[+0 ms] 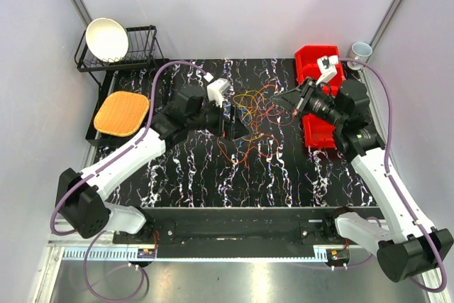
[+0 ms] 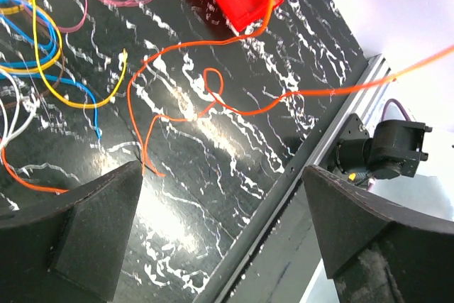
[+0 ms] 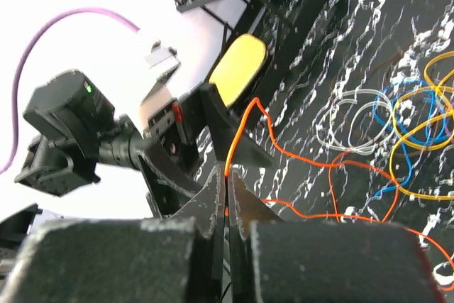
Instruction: Untangle the cables
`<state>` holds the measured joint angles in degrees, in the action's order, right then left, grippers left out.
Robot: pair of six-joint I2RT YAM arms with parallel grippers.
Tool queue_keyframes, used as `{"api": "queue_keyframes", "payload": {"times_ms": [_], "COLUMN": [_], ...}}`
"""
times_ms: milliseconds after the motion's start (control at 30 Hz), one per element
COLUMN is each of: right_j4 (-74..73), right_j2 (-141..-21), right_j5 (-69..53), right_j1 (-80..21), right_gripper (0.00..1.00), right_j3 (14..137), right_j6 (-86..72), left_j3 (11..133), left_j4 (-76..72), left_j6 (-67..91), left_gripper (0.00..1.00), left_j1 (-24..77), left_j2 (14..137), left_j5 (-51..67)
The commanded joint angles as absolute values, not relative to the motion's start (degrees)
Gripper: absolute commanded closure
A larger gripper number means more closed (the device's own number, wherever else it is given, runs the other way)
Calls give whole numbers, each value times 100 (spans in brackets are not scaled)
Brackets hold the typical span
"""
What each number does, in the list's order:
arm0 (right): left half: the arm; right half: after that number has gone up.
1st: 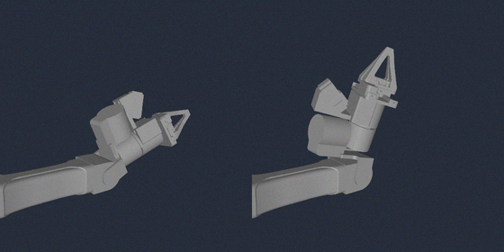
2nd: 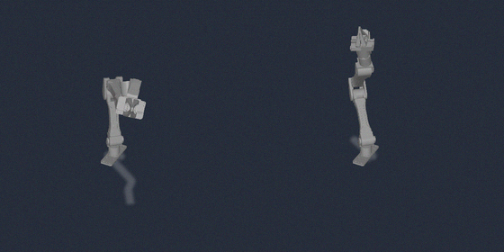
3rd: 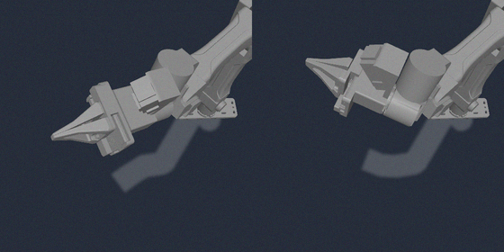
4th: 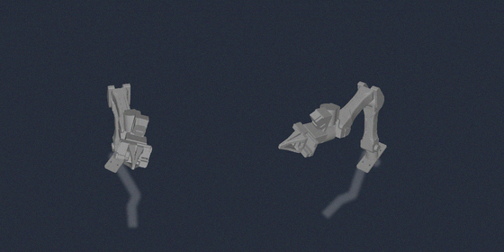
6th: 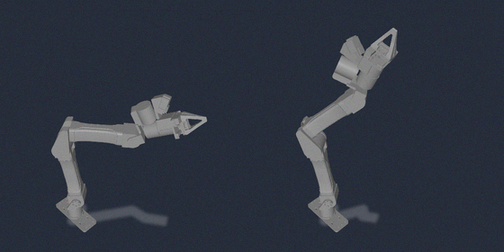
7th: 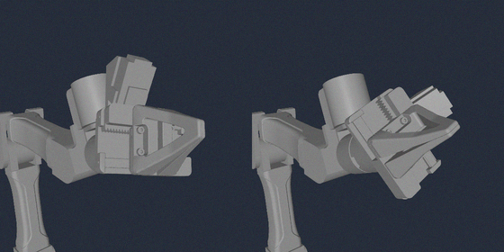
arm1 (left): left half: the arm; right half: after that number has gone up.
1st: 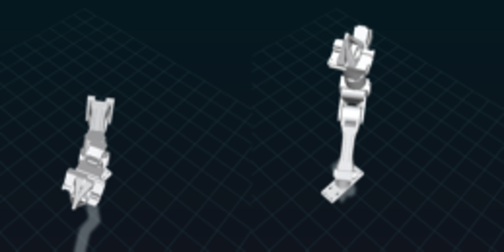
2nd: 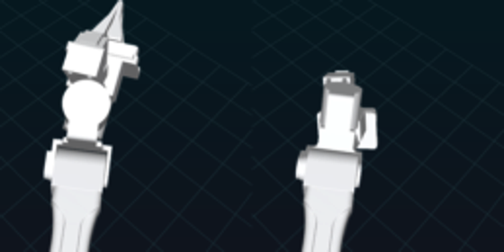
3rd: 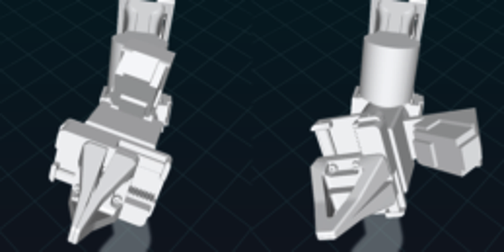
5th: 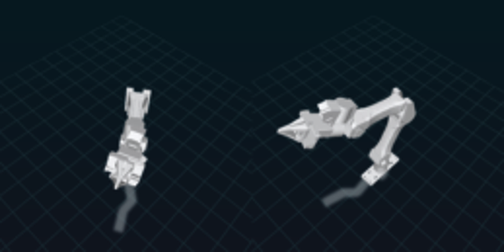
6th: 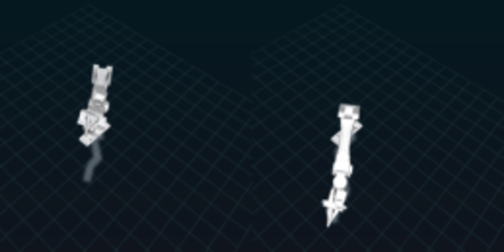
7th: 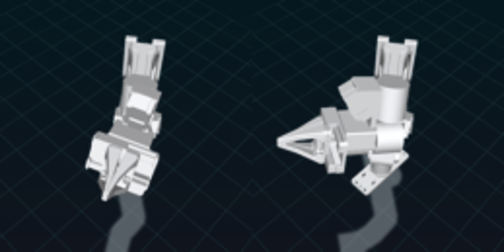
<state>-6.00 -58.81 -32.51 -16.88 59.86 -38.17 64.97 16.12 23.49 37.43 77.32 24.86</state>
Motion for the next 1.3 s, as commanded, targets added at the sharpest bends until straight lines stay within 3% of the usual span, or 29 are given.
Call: {"api": "queue_keyframes", "payload": {"times_ms": [0, 233, 633, 933, 1267], "right_j4": [-755, -1300, -1968, -2610, -2830], "right_j2": [-5932, -6257, -6925, -6944, -6618], "right_j5": [-2927, -2330, -1082, 570, 2047], "right_j1": [-1731, -1731, -1723, -1714, -1723], "right_gripper": [100, 100, 100, 100, 100], "right_j3": [6652, 7829, 9798, 10678, 10530], "right_j6": [-3542, -3261, -2391, -1486, -414], "left_j3": [6574, 6522, 5563, 5458, 5493], "left_j4": [1204, 2422, 3902, 4007, 4368], "left_j6": [2110, 1863, 2741, 2217, 2302], "left_gripper": [1, 1, 1, 1, 1], "left_j1": [3884, 4078, 4096, 4096, 4096], "left_j2": [7541, 7296, 5942, 4949, 4931], "left_j5": [2163, 1214, -1632, -1654, -1362]}}
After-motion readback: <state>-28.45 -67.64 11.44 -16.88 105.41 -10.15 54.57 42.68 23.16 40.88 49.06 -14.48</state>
